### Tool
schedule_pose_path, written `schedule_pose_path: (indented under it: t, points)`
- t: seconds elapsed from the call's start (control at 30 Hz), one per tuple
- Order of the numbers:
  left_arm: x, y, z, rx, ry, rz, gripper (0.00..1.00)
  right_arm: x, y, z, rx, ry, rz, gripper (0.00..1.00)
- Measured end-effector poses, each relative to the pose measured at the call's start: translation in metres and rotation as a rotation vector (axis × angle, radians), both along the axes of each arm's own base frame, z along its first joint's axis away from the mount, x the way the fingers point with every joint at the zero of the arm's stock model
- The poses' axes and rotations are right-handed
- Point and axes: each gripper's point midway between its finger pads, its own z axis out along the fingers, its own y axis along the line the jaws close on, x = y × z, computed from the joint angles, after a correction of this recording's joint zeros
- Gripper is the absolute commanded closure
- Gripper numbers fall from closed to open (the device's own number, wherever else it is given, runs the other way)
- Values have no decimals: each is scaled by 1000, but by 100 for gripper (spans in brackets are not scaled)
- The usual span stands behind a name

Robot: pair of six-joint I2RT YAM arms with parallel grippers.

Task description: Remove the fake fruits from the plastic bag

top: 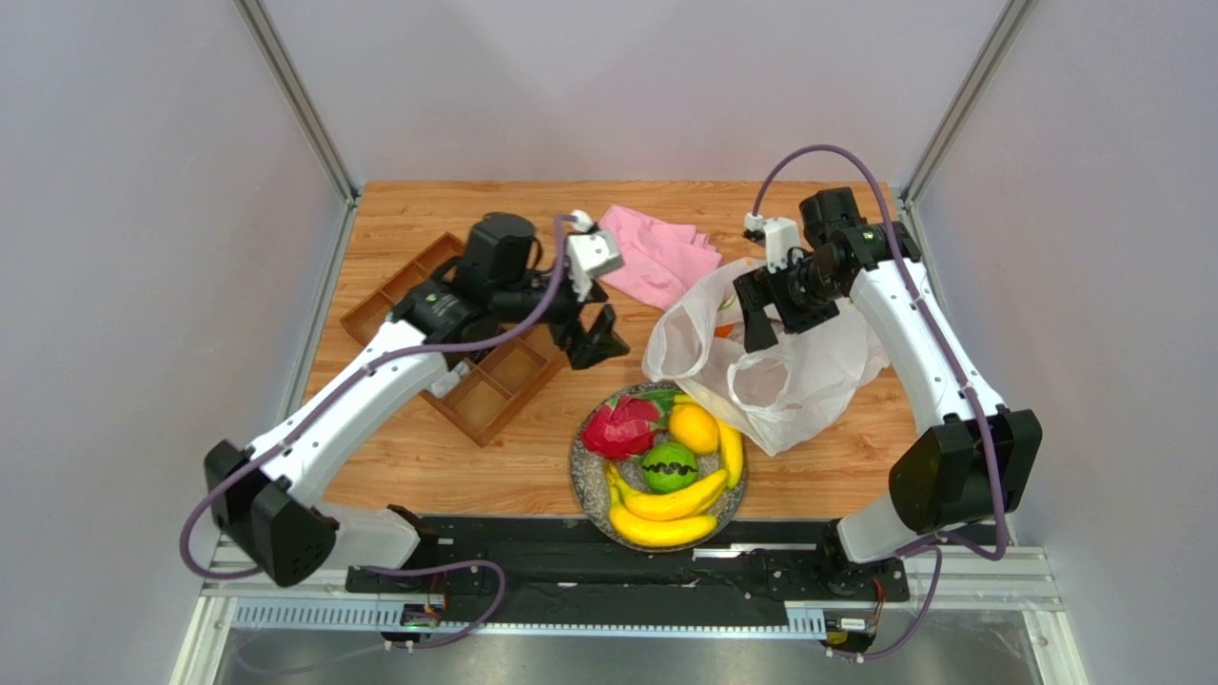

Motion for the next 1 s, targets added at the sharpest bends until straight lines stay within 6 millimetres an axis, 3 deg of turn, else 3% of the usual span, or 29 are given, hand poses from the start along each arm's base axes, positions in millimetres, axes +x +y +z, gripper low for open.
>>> schedule_pose_path:
  t: [0.1,0.27,0.4,0.53,0.63,0.73,0.8,0.83,0.9,1.0]
  points:
    - [-3,-33,-21,79,-21,-78,2,-13,7,-4,38,24,22,25]
    - [1,-77,-80,262,-77,-157,2,-34,9,-1,116,35,27,29]
    - [5,-93,-119,375,-123,-187,3,-42,-11,-9,179,96,-72,29]
    - [12,-108,-129,424,-210,-203,7,-44,-18,-12,229,131,-139,28]
    - [27,-121,-124,435,-273,-196,18,-45,-13,-8,256,128,-137,28]
    - [40,-133,-121,436,-320,-192,47,-40,-9,11,276,92,-122,29]
    - [40,-132,-124,448,-325,-197,58,-30,-8,31,287,30,-108,29]
    - [40,-131,-125,456,-327,-201,69,-24,-7,42,294,-8,-101,29]
    - [40,-128,-126,465,-323,-203,100,-11,-6,64,305,-81,-86,28]
    - [38,-122,-131,492,-311,-214,100,4,-4,79,318,-135,-73,29]
